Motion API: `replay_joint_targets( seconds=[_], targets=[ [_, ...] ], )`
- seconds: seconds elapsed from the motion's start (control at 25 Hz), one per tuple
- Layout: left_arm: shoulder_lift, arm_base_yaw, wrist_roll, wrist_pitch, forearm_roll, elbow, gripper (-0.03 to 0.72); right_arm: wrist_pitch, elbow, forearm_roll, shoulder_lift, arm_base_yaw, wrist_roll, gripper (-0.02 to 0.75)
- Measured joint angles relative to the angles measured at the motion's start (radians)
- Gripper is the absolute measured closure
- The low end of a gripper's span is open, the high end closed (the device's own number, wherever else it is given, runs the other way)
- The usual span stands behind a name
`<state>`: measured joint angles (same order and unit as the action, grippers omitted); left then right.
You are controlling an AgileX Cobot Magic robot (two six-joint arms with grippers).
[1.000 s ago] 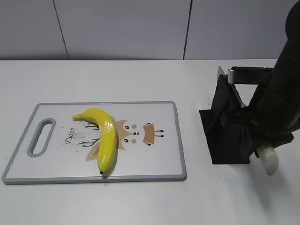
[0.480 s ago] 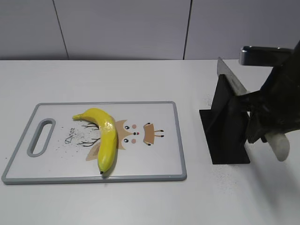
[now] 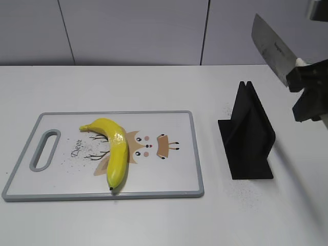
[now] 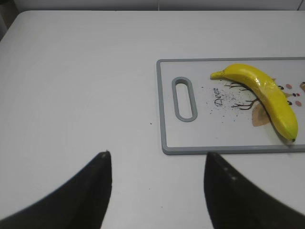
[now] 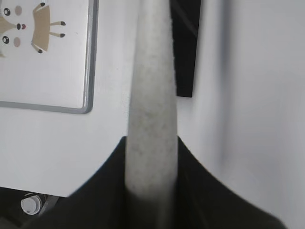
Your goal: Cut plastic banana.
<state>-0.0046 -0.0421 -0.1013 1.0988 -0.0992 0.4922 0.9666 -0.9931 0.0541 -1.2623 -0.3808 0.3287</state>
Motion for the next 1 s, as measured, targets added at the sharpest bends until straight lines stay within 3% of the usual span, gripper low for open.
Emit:
replay_joint_targets(
  seconds=[0.4, 0.84, 1.0],
  targets=[
    [0.004, 0.0, 0.0, -0.008, -0.02, 0.011, 0.099, 0.112, -0.086, -0.002, 0.029, 0.0, -0.147, 0.573],
    [0.331, 0.0, -0.07, -0.145, 0.011, 0.216, 0.099, 0.191, -0.279, 0.01, -0.09, 0.0, -0.486, 0.575],
    [0.436, -0.002, -0.159, -0.205, -0.016, 0.283, 0.099, 0.192, -0.334, 0.049, -0.141, 0.0, -0.672, 0.575]
  ],
)
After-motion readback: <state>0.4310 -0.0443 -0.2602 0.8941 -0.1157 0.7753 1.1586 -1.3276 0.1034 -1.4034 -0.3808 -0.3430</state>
